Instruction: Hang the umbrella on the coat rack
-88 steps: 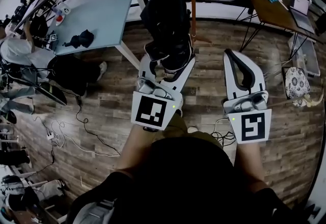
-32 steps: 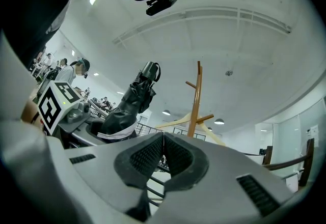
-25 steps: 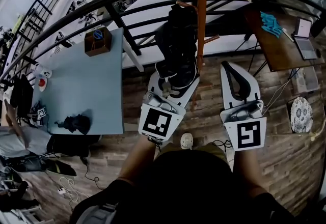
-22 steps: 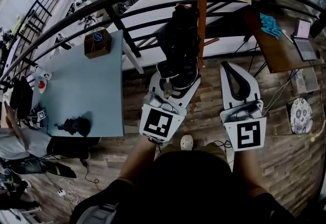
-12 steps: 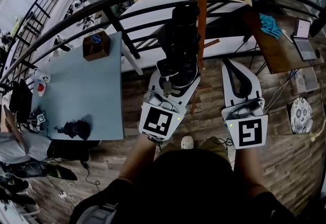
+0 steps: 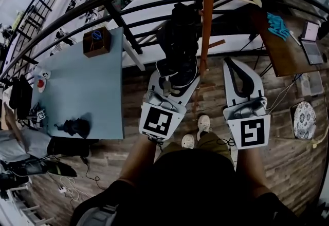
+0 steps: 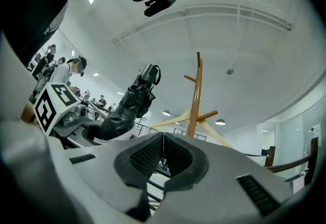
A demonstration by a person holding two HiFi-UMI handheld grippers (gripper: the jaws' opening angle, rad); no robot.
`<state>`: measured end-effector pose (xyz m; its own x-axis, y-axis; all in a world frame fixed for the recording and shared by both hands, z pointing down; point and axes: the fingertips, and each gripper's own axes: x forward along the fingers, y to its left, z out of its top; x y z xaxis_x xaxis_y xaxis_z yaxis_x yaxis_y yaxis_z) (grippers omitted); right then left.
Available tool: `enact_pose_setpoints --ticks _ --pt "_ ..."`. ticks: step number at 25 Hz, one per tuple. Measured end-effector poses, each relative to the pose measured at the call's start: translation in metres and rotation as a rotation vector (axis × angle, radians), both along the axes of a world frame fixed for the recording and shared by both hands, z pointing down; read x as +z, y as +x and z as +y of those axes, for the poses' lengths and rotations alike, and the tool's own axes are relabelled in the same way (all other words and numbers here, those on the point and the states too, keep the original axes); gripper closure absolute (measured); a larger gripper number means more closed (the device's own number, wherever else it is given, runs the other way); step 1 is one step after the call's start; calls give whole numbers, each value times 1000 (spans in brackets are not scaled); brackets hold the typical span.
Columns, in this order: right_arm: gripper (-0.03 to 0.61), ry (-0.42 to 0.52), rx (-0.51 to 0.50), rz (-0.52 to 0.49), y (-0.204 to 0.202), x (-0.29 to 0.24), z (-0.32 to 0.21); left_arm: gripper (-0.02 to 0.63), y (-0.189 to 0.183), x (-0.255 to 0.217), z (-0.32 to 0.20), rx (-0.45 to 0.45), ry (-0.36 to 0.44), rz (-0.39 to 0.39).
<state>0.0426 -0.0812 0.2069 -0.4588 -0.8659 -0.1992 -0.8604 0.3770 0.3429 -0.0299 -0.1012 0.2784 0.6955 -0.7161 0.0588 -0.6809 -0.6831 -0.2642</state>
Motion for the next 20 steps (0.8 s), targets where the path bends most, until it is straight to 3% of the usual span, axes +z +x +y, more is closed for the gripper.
enact_pose_setpoints --ticks 20 --pt "549 -29 -260 -64 2 11 -133 359 8 54 -105 -184 -111 -45"
